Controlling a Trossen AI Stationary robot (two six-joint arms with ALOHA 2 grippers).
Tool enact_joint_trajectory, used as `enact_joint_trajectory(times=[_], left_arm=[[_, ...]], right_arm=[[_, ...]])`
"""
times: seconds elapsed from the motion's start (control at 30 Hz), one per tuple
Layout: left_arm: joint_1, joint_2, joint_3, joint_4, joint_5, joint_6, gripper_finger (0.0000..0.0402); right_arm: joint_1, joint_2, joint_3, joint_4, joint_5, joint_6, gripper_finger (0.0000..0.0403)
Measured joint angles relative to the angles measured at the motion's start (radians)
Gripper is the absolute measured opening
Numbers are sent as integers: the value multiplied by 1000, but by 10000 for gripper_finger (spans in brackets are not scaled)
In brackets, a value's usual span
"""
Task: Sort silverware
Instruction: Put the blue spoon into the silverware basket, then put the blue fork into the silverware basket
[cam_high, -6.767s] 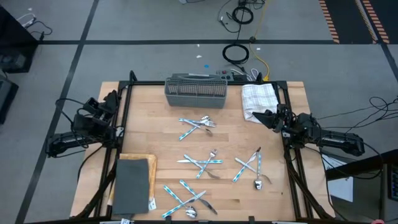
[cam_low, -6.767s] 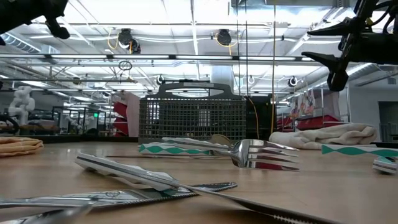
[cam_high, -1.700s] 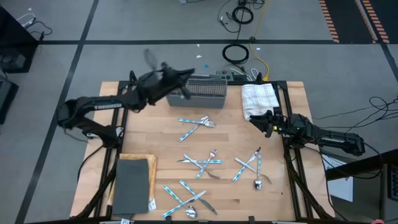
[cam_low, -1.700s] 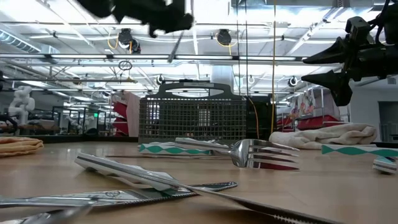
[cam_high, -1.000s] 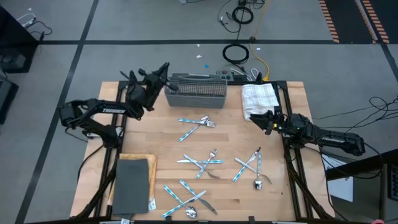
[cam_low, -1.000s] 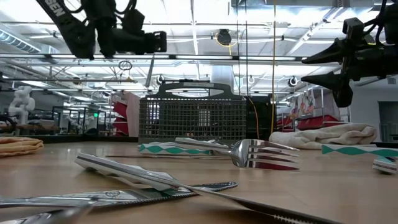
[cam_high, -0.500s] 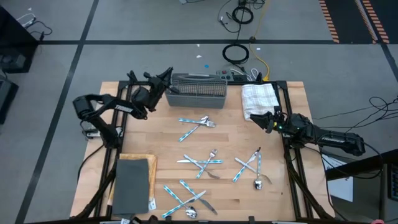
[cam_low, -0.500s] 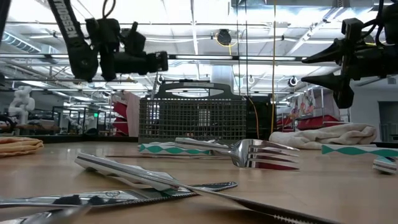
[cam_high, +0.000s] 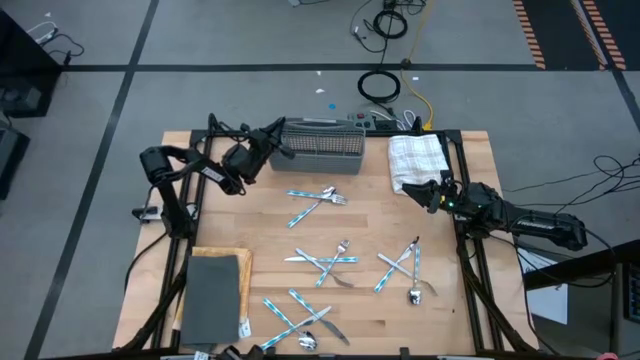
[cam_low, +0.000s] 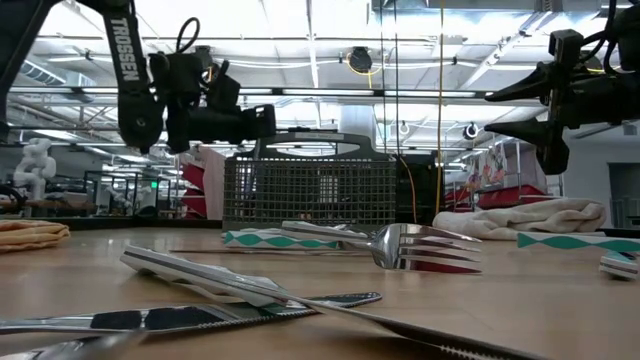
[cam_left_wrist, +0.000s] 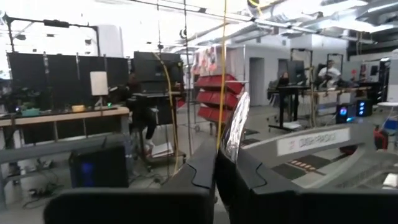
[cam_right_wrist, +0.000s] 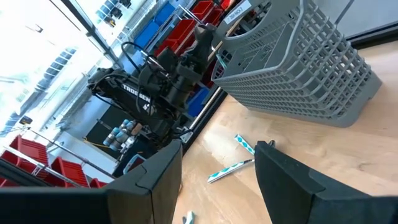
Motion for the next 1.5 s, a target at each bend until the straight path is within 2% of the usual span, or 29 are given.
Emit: enact_joint_trajectory(times=[0.2,0.57,0.7,0.87,1.13,1.33,1.5], left_arm=[[-1,-12,0,-13,16,8,69],[-1,-12,0,-165,30,26,110],[-2,-12,0,-173,53,2,127],[-7,-49,0,-165,35,8,146],[-23,-218,0,-235,46,26,153],[-93,-413,0,-235,105,-50,153],[-169,-587,0,-181,127,-57,151]], right_arm=[[0,0,0,0,0,-32,187],[0,0,0,1,0,-38,187],[0,0,-1,6,0,-41,187],[0,0,-1,7,0,-47,187],[0,0,-2,13,0,-50,187],[0,0,-3,66,-11,-62,187],[0,3,22,109,-40,-156,187]])
